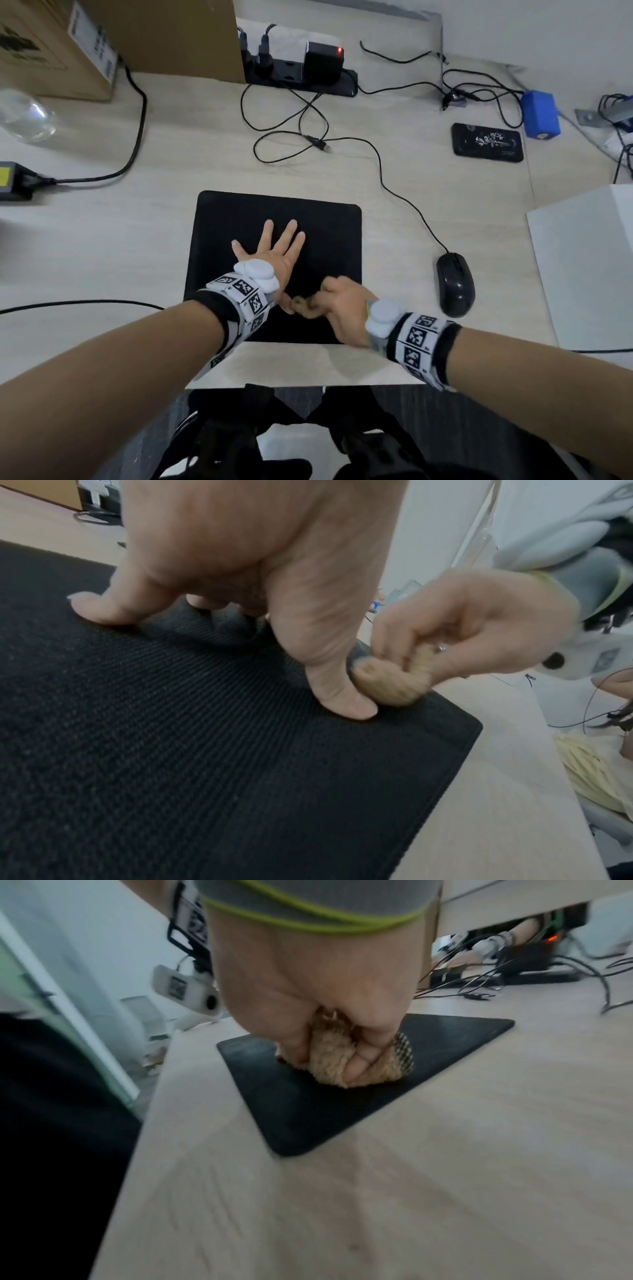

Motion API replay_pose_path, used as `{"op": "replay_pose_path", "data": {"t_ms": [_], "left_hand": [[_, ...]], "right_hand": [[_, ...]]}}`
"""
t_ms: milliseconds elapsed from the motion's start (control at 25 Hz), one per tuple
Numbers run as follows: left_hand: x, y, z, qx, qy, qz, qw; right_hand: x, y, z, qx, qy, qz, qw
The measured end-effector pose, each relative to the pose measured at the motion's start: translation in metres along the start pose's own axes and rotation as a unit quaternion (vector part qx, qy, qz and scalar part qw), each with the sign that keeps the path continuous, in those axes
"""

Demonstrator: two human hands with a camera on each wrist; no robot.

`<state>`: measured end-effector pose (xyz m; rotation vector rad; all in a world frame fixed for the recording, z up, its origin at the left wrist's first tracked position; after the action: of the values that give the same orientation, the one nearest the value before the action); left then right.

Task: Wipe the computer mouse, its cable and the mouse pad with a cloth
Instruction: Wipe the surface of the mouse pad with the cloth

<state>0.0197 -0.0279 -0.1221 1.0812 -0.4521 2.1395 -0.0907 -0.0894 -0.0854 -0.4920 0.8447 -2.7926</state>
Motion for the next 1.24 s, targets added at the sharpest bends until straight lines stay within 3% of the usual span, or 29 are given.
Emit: {"op": "replay_pose_path", "data": {"t_ms": [80,120,240,400,560,720,800,960,1080,1240], "left_hand": [[0.001,0.0,0.001,0.0,-0.003,0.001,1.0],[0.0,-0.001,0.002,0.002,-0.008,-0.001,1.0],[-0.002,-0.002,0.002,0.005,-0.019,0.002,1.0],[-0.001,-0.003,0.001,-0.006,-0.016,0.001,1.0],[-0.002,-0.003,0.001,-0.01,-0.003,-0.005,1.0],[-0.004,-0.001,-0.002,-0.018,-0.009,-0.004,1.0],[-0.005,-0.001,-0.001,-0.022,-0.008,-0.002,1.0],[-0.004,-0.001,-0.001,-0.021,-0.011,0.001,1.0],[-0.005,0.0,-0.003,-0.027,-0.009,0.001,1.0],[-0.006,-0.001,-0.003,-0.025,-0.015,0.007,1.0]], "right_hand": [[-0.003,0.003,0.018,0.013,-0.009,0.036,0.999],[-0.015,0.013,0.04,0.023,0.034,0.03,0.999],[-0.06,0.069,0.107,0.046,0.171,-0.083,0.981],[-0.085,0.094,0.096,0.084,0.155,-0.199,0.964],[-0.054,0.053,0.051,0.034,0.166,-0.132,0.977],[0.002,0.002,0.003,-0.001,0.027,0.014,1.0],[0.008,0.004,0.014,0.012,0.014,0.042,0.999],[-0.029,0.08,0.103,0.037,0.209,-0.089,0.973],[-0.047,0.116,0.106,0.079,0.167,-0.174,0.967],[-0.035,0.089,0.064,0.05,0.146,-0.15,0.977]]}}
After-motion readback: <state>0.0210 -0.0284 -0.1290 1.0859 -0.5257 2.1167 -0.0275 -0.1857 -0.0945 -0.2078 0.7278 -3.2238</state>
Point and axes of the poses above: each hand's wrist, its own x-axis away from the middle knuckle, its own z-axis out of the back of the hand, y = z × x, the point moved 8 cm from there along -x, towards the middle knuckle, and after that the axes turned 9 degrees about z, right-handed, at the moved point
